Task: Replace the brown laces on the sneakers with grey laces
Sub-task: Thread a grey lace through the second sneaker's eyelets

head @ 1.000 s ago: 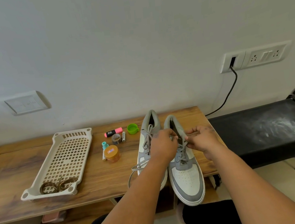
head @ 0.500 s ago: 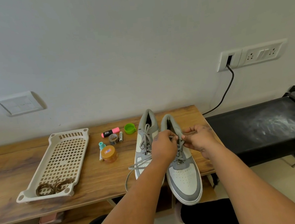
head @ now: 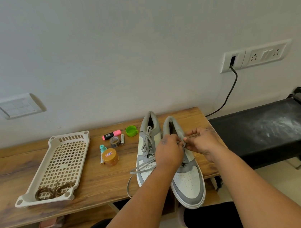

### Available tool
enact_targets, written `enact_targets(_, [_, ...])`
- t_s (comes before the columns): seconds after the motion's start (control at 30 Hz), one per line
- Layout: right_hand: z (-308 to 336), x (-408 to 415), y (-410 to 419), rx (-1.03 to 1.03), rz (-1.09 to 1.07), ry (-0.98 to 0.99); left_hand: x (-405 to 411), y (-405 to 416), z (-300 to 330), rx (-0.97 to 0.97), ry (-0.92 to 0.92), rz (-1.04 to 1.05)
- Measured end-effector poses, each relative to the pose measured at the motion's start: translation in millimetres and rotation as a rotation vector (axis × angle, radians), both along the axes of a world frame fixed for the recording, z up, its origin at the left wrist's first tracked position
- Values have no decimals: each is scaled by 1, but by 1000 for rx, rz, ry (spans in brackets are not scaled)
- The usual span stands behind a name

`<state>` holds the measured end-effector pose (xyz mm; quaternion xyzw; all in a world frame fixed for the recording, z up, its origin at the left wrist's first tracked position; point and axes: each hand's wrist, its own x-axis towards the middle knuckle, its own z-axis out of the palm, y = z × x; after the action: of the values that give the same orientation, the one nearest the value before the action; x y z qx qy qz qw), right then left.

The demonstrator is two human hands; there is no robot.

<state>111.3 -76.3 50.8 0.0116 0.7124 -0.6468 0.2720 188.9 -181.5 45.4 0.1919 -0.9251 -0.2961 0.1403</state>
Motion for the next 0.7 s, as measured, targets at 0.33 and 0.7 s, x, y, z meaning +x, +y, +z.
enact_targets(0.33, [4, 5, 7, -99, -25, -167, -4, -12, 9, -80, -163, -127])
enact_targets(0.7, [7, -8, 44, 805, 113, 433, -2, -23, 10, -26, -238, -190])
